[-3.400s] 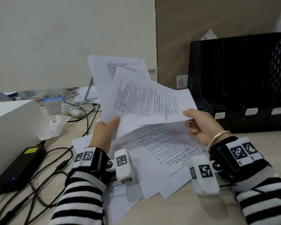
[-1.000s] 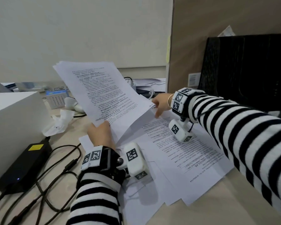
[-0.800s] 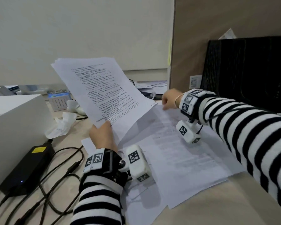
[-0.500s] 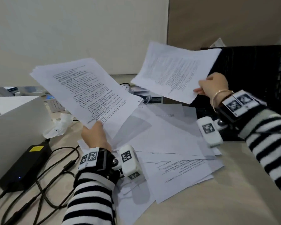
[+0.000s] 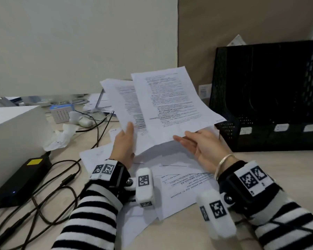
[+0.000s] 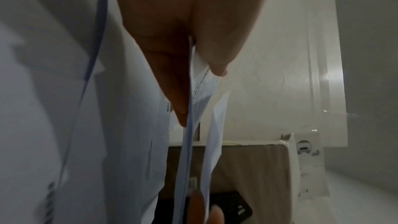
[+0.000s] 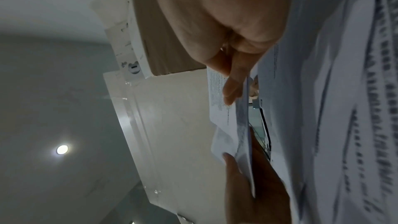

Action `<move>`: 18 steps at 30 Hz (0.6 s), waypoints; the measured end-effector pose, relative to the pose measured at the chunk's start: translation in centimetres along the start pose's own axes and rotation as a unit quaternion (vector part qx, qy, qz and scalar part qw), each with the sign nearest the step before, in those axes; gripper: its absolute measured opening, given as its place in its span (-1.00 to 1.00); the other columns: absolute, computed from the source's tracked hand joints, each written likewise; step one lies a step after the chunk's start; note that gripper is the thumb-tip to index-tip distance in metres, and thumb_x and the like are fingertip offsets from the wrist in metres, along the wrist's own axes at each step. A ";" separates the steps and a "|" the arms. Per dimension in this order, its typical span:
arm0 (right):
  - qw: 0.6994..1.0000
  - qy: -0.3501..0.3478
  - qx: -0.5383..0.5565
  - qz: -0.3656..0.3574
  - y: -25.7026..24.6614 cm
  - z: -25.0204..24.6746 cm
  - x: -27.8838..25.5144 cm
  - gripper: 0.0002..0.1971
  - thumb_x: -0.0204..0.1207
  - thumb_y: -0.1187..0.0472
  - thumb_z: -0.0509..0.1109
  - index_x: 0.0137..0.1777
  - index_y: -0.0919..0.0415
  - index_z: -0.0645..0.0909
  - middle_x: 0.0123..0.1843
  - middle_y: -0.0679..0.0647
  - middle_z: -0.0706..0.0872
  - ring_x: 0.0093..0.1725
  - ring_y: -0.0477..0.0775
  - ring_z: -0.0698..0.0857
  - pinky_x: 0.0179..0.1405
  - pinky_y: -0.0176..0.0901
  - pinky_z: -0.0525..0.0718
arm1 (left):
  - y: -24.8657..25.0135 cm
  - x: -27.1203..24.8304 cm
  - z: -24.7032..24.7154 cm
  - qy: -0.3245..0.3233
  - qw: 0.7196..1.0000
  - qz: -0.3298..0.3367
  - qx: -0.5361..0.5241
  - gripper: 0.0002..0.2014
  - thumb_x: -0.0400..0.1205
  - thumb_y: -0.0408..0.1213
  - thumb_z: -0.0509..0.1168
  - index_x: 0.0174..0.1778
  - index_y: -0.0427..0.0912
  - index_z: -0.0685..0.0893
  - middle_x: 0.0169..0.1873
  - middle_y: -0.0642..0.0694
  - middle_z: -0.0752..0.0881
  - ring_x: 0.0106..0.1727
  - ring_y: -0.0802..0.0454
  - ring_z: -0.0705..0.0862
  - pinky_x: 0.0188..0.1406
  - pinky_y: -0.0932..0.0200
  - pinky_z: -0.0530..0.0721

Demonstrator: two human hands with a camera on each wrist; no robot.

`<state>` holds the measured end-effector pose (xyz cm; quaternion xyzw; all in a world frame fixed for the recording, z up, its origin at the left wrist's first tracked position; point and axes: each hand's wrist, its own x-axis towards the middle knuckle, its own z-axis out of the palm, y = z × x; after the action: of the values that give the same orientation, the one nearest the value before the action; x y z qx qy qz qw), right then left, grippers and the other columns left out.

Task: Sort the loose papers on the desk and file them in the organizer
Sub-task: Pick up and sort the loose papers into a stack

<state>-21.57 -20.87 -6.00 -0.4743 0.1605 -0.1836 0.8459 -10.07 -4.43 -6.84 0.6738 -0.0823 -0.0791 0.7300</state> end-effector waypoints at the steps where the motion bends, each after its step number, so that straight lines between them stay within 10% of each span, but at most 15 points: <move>1: 1.000 -0.008 -0.019 0.013 0.4 0.1 0.0 -0.94 0.66 0.39 0.25 -0.05 0.32 0.44 -0.36 0.16 0.79 -0.17 0.08 0.85 -0.40 -0.39 0.74 | -0.1 -0.2 0.3 -0.018 1.000 -0.002 -0.005 -0.58 0.73 0.08 0.12 0.35 -0.13 0.54 0.08 -0.05 0.68 -0.14 0.11 0.65 -0.30 0.24 0.57; 7: 0.981 0.055 -0.184 0.005 0.5 -0.8 0.4 -0.88 0.59 0.21 0.38 0.07 0.22 0.58 -0.20 0.09 0.83 -0.40 -0.11 0.72 -0.61 -0.34 0.49 | -0.8 -0.4 0.2 -0.057 0.998 0.012 0.004 -0.84 0.68 -0.42 0.26 0.12 -0.16 0.67 0.11 -0.13 0.79 0.02 0.01 0.79 -0.07 0.14 0.74; 12: 0.947 0.193 -0.234 -0.104 -0.7 -3.3 1.8 -0.30 0.47 0.16 0.48 0.58 0.03 0.27 0.36 0.07 0.58 0.23 0.06 0.61 0.26 0.01 0.59 | -0.6 -0.1 -0.5 -0.060 0.998 0.011 -0.015 -0.76 0.69 -0.48 0.21 0.24 -0.21 0.63 0.07 -0.09 0.79 0.10 -0.06 0.75 0.12 0.01 0.69; 18: 0.935 0.129 -0.319 -0.089 -1.0 -3.6 1.9 -0.70 0.56 0.32 0.33 0.27 0.15 0.64 0.24 0.15 0.72 0.02 0.03 0.69 0.14 -0.05 0.63 | -0.3 -0.4 -0.9 -0.079 0.996 0.014 -0.049 -0.80 0.72 -0.21 0.25 0.14 -0.21 0.67 0.01 -0.14 0.82 -0.05 -0.03 0.82 -0.12 0.13 0.78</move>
<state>-21.63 -24.93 -7.15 -0.7036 0.2757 -0.2568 0.6025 -10.22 -3.48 -7.20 0.6279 -0.1452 -0.1258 0.7542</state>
